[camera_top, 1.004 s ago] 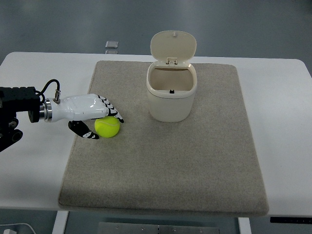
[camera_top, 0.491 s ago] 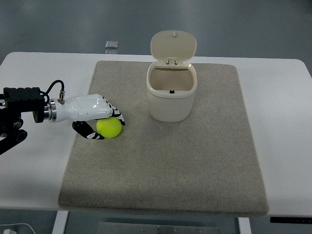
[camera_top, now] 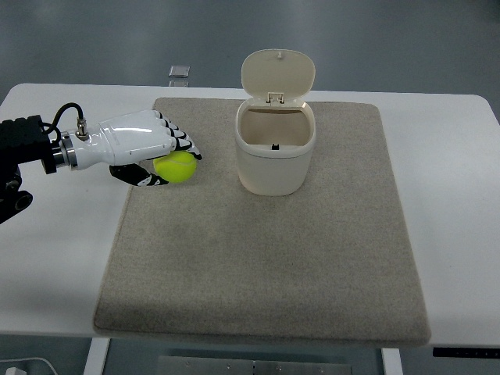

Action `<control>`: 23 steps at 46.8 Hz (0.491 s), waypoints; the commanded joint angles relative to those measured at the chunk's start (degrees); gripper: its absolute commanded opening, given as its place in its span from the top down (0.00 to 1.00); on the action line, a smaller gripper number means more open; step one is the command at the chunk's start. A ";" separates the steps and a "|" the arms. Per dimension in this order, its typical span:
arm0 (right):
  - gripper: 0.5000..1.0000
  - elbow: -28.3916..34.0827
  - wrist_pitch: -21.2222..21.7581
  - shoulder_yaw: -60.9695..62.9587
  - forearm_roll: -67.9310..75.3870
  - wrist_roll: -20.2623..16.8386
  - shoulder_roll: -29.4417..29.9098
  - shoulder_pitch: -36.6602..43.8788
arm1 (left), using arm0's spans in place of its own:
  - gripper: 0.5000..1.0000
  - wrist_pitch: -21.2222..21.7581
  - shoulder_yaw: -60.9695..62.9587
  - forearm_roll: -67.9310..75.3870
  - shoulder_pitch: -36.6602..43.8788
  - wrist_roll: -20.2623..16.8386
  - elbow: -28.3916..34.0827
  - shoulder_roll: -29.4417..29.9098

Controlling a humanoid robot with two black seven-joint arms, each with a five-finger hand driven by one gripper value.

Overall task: Put tennis ball into box with left hand
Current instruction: 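Carry the ball with the left hand over the open cream bin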

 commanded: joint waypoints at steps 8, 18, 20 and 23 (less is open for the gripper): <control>0.12 0.00 0.00 0.00 0.00 0.00 0.00 -0.01 | 1.00 1.73 0.08 0.80 -5.64 -0.27 -1.06 -0.28; 0.12 0.00 0.00 0.00 0.00 0.00 0.00 -0.01 | 1.00 5.34 0.70 8.18 -7.05 -0.71 -1.32 -4.15; 0.12 0.00 0.00 0.00 0.00 0.00 0.00 -0.01 | 1.00 6.04 0.87 8.45 -7.66 -0.71 -1.32 -4.50; 0.12 0.00 0.00 0.00 0.00 0.00 0.00 -0.01 | 1.00 6.39 2.36 8.54 -9.77 -0.62 -1.32 -4.94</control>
